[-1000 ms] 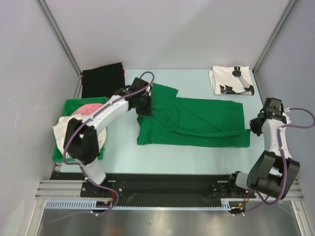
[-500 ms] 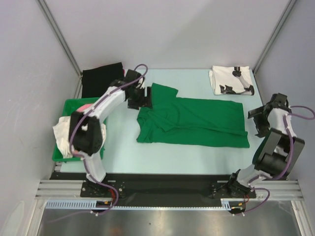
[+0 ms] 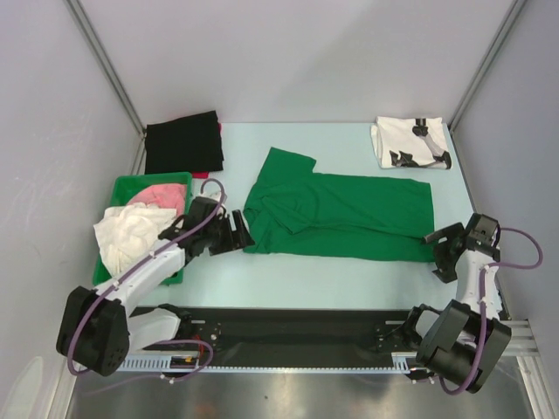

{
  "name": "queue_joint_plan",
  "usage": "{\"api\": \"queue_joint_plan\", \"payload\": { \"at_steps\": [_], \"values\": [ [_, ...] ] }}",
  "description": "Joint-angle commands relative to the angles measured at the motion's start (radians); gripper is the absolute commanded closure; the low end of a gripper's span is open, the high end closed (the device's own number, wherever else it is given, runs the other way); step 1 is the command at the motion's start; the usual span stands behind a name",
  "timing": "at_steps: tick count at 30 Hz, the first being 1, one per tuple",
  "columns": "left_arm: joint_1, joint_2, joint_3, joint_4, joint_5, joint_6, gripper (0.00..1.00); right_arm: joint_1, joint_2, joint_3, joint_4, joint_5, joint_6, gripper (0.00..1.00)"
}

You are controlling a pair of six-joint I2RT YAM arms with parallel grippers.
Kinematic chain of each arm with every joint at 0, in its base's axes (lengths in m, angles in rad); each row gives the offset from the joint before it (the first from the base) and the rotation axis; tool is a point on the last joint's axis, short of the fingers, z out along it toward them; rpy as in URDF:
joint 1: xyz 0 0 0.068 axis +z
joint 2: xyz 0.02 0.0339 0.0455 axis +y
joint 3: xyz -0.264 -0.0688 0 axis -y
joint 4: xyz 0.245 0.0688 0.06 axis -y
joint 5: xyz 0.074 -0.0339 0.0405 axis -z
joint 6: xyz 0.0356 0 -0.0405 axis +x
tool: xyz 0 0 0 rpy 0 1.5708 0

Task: Fold and stack the t-shirts
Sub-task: Fold the tshirt

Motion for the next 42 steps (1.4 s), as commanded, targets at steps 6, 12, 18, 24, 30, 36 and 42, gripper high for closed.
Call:
{"api": "queue_joint_plan", "payload": {
  "at_steps": [6, 12, 18, 24, 30, 36, 42],
  "values": [
    [-0.002, 0.011, -0.174, 0.364, 0.018, -0.140, 0.18, -0.023, 0.054, -0.046, 0.140, -0.017, -0.048, 0.23],
    [-0.002, 0.080, -0.214, 0.502, 0.028, -0.189, 0.18, -0.023, 0.153, -0.080, 0.258, -0.025, -0.050, 0.32],
    [-0.002, 0.134, -0.223, 0.550, 0.015, -0.211, 0.29, -0.022, 0.230, -0.067, 0.312, -0.021, -0.065, 0.51],
    [-0.001, 0.197, -0.145, 0.547, 0.018, -0.222, 0.88, 0.021, 0.259, -0.011, 0.309, -0.060, -0.044, 1.00],
    [0.047, 0.139, 0.166, 0.199, -0.067, -0.105, 1.00, 0.101, 0.232, 0.244, 0.126, -0.100, -0.012, 1.00],
    [0.087, -0.005, 0.280, -0.041, -0.125, -0.024, 1.00, 0.047, 0.069, 0.231, -0.002, -0.113, -0.045, 1.00],
    [0.087, -0.202, 0.024, -0.068, -0.114, -0.094, 1.00, -0.003, -0.064, 0.019, -0.010, -0.118, -0.055, 1.00]
  ]
}}
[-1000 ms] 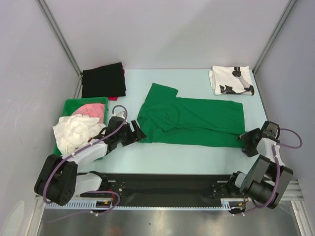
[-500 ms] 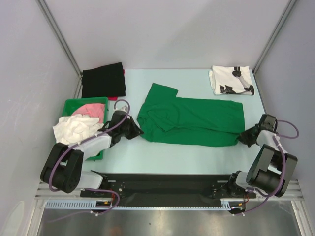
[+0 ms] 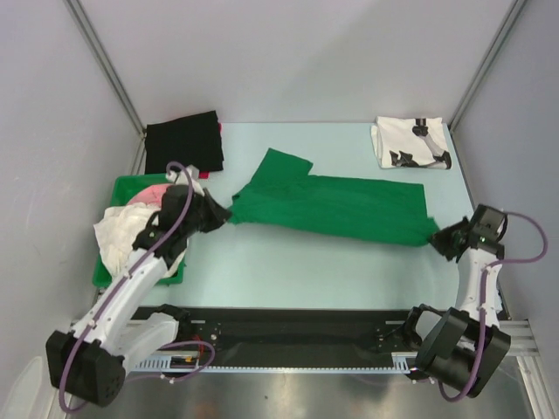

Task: Fold and stack the t-shirts
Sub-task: Fold the tshirt

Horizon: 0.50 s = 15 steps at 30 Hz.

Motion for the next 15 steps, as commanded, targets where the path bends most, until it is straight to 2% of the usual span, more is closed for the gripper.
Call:
{"api": "queue_joint_plan", "payload": {
  "at_steps": [1, 4, 7, 12, 15],
  "values": [
    [0.005, -0.100, -0.146, -0.132, -0.030, -0.030, 1.00, -0.032, -0.053, -0.128, -0.083, 0.000, -0.006, 1.00],
    [0.005, -0.197, -0.287, -0.168, -0.044, -0.090, 0.96, -0.031, -0.102, -0.130, -0.129, 0.005, 0.046, 1.00],
    [0.005, -0.283, -0.358, -0.201, -0.048, -0.164, 0.93, -0.032, -0.144, -0.130, -0.158, 0.006, 0.109, 1.00],
    [-0.004, -0.369, -0.384, -0.254, -0.041, -0.254, 0.89, -0.039, -0.200, -0.129, -0.240, 0.012, 0.152, 1.00],
    [-0.004, -0.409, -0.366, -0.342, -0.053, -0.282, 0.89, -0.043, -0.243, -0.149, -0.286, 0.032, 0.155, 0.97]
  ]
}}
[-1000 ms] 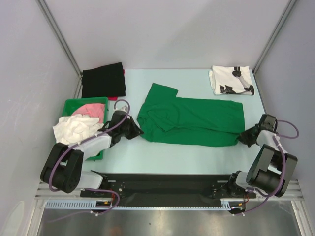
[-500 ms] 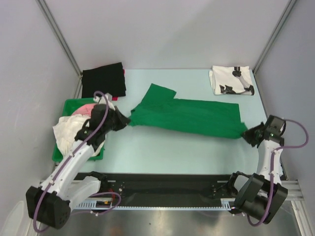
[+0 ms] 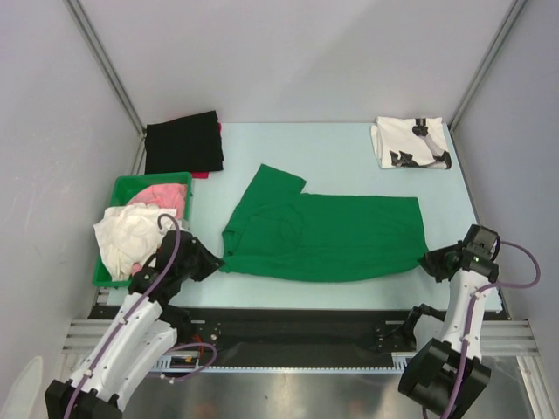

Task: Fold and stack the t-shirts
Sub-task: Fold the tshirt

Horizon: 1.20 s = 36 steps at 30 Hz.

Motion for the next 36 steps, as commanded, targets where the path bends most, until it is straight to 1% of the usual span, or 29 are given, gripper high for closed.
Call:
{"api": "queue_joint_plan", "payload": {
  "at_steps": [1, 4, 5, 6, 7, 8, 9, 10, 12, 13, 14, 15, 17, 18, 20, 21, 23, 24, 25, 26, 27, 28, 29, 30, 31, 32, 33, 34, 36],
  "values": [
    [-0.002, -0.057, 0.028, -0.093, -0.025, -0.078, 0.88, -0.011, -0.076, 0.002, -0.080, 0.029, 0.038, 0.91],
    [-0.002, -0.113, 0.028, -0.142, -0.018, -0.101, 0.83, -0.015, -0.130, -0.023, -0.108, 0.035, 0.054, 0.84],
    [-0.002, -0.125, 0.024, -0.151, -0.010, -0.104, 0.78, -0.018, -0.137, -0.026, -0.117, 0.035, 0.057, 0.80],
    [-0.002, -0.151, 0.022, -0.170, 0.016, -0.107, 0.58, -0.022, -0.146, -0.027, -0.128, 0.035, 0.058, 0.72],
    [-0.002, -0.160, 0.025, -0.181, 0.022, -0.109, 0.47, -0.025, -0.153, -0.023, -0.143, 0.026, 0.058, 0.40],
    [-0.002, -0.169, 0.034, -0.199, 0.028, -0.104, 0.39, -0.028, -0.157, -0.015, -0.152, 0.024, 0.049, 0.28],
    [-0.002, -0.180, 0.051, -0.234, 0.015, -0.095, 0.27, -0.031, -0.157, -0.003, -0.162, 0.025, 0.043, 0.12],
    [-0.002, -0.182, 0.100, -0.248, -0.001, -0.081, 0.20, -0.037, -0.158, 0.024, -0.171, 0.027, 0.034, 0.01],
    [-0.003, -0.157, 0.161, -0.262, -0.045, -0.022, 0.10, -0.039, -0.155, 0.061, -0.175, 0.026, -0.003, 0.00],
    [-0.002, -0.139, 0.219, -0.251, -0.053, 0.006, 0.09, -0.041, -0.152, 0.101, -0.181, 0.033, -0.012, 0.00],
    [-0.002, -0.118, 0.241, -0.230, -0.082, 0.070, 0.08, -0.041, -0.147, 0.118, -0.185, 0.030, -0.020, 0.00],
    [-0.002, -0.055, 0.261, -0.171, -0.083, 0.104, 0.09, -0.041, -0.147, 0.132, -0.182, 0.018, -0.031, 0.00],
    [-0.002, 0.028, 0.309, -0.092, -0.068, 0.197, 0.09, -0.036, -0.152, 0.149, -0.136, -0.062, -0.040, 0.00],
    [-0.002, 0.129, 0.327, -0.023, -0.064, 0.222, 0.10, -0.033, -0.161, 0.143, -0.110, -0.097, -0.051, 0.00],
    [-0.002, 0.239, 0.395, 0.057, -0.039, 0.302, 0.11, -0.006, -0.161, 0.135, -0.041, -0.152, -0.063, 0.00],
    [-0.002, 0.357, 0.418, 0.128, -0.034, 0.327, 0.12, 0.007, -0.155, 0.134, -0.005, -0.155, -0.074, 0.00],
    [-0.002, 0.494, 0.531, 0.169, -0.039, 0.408, 0.12, 0.033, -0.135, 0.138, 0.021, -0.137, -0.113, 0.00],
    [-0.002, 0.631, 0.574, 0.196, -0.038, 0.430, 0.13, 0.062, -0.123, 0.138, 0.045, -0.126, -0.124, 0.00],
    [0.000, 0.701, 0.674, 0.203, -0.033, 0.472, 0.13, 0.074, -0.089, 0.138, 0.061, -0.122, -0.143, 0.00],
    [0.000, 0.767, 0.724, 0.212, -0.015, 0.492, 0.13, 0.085, -0.071, 0.138, 0.073, -0.125, -0.149, 0.00],
    [0.001, 0.891, 0.772, 0.233, 0.002, 0.511, 0.14, 0.105, -0.049, 0.149, 0.094, -0.129, -0.153, 0.00],
    [0.001, 0.950, 0.865, 0.238, 0.012, 0.538, 0.14, 0.114, -0.016, 0.155, 0.108, -0.136, -0.155, 0.00],
    [0.004, 1.008, 0.911, 0.243, 0.018, 0.552, 0.14, 0.125, 0.000, 0.160, 0.124, -0.142, -0.160, 0.00],
    [0.006, 1.113, 0.956, 0.253, 0.021, 0.565, 0.15, 0.143, 0.012, 0.173, 0.159, -0.151, -0.163, 0.01],
    [0.007, 1.168, 1.047, 0.256, 0.030, 0.589, 0.15, 0.154, 0.021, 0.181, 0.173, -0.148, -0.166, 0.00],
    [0.012, 1.220, 1.095, 0.258, 0.039, 0.598, 0.15, 0.163, 0.035, 0.187, 0.185, -0.145, -0.170, 0.00],
    [0.017, 1.322, 1.144, 0.253, 0.057, 0.608, 0.17, 0.169, 0.040, 0.189, 0.212, -0.146, -0.172, 0.00],
    [0.023, 1.372, 1.239, 0.247, 0.074, 0.617, 0.19, 0.186, 0.044, 0.189, 0.226, -0.152, -0.170, 0.00],
    [0.027, 1.505, 1.329, 0.232, 0.108, 0.626, 0.20, 0.202, 0.038, 0.178, 0.278, -0.181, -0.170, 0.00]
  ]
}}
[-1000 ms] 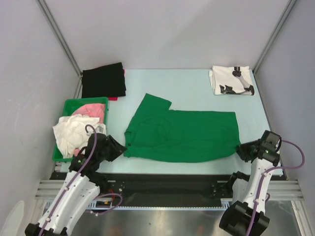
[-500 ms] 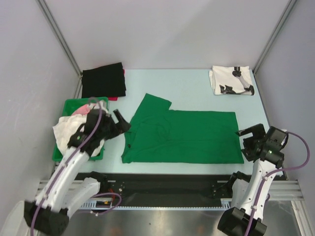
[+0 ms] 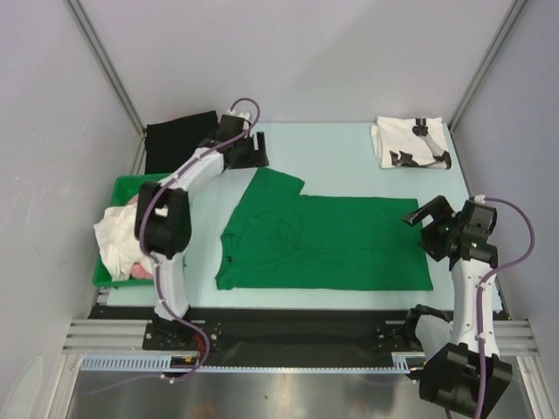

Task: Fold and stack the t-shirts
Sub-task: Fold the tshirt

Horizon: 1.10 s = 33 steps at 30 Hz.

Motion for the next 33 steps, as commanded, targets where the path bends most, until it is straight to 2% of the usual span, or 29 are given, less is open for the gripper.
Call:
{"api": "queue_joint_plan", "payload": {
  "at_steps": [1, 4, 7, 9, 14, 17, 20, 22, 25, 26, 28, 29, 33],
  "values": [
    [0.022, 0.161, 0.213, 0.005, 0.081, 0.081, 0.20, 0.040, -0.014, 0.029, 0.139, -0.053, -0.027, 0.00],
    [0.035, 0.295, 0.348, -0.010, 0.141, 0.078, 0.22, 0.060, -0.023, 0.025, 0.184, -0.079, -0.038, 0.00],
    [0.037, 0.379, 0.434, -0.038, 0.143, 0.079, 0.25, 0.068, -0.023, 0.047, 0.183, -0.087, -0.065, 0.00],
    [0.037, 0.402, 0.446, -0.044, 0.146, 0.075, 0.31, 0.068, -0.024, 0.064, 0.166, -0.072, -0.074, 0.00],
    [0.035, 0.413, 0.410, -0.038, 0.129, 0.072, 0.35, 0.066, -0.034, 0.039, 0.176, -0.078, -0.074, 0.00],
    [0.035, 0.430, 0.404, -0.038, 0.142, 0.081, 0.42, 0.066, -0.034, 0.035, 0.172, -0.081, -0.079, 0.00],
    [0.034, 0.436, 0.398, -0.038, 0.155, 0.079, 0.57, 0.065, -0.040, 0.035, 0.159, -0.065, -0.093, 0.00],
    [0.029, 0.430, 0.386, -0.040, 0.138, 0.084, 0.62, 0.055, -0.040, 0.032, 0.150, -0.055, -0.096, 0.00],
    [0.028, 0.410, 0.367, -0.043, 0.113, 0.087, 0.74, 0.045, -0.032, 0.027, 0.144, -0.068, -0.087, 0.00],
    [0.028, 0.398, 0.367, -0.049, 0.107, 0.089, 0.83, 0.045, -0.024, 0.028, 0.146, -0.070, -0.084, 0.00],
    [0.028, 0.384, 0.366, -0.056, 0.103, 0.095, 0.91, 0.046, -0.020, 0.027, 0.149, -0.084, -0.081, 0.00],
    [0.028, 0.369, 0.366, -0.066, 0.101, 0.095, 0.99, 0.046, -0.017, 0.031, 0.144, -0.085, -0.084, 0.00],
    [0.026, 0.304, 0.344, -0.096, 0.084, 0.083, 1.00, 0.051, 0.008, 0.062, 0.126, -0.075, -0.091, 0.00]
  ]
}}
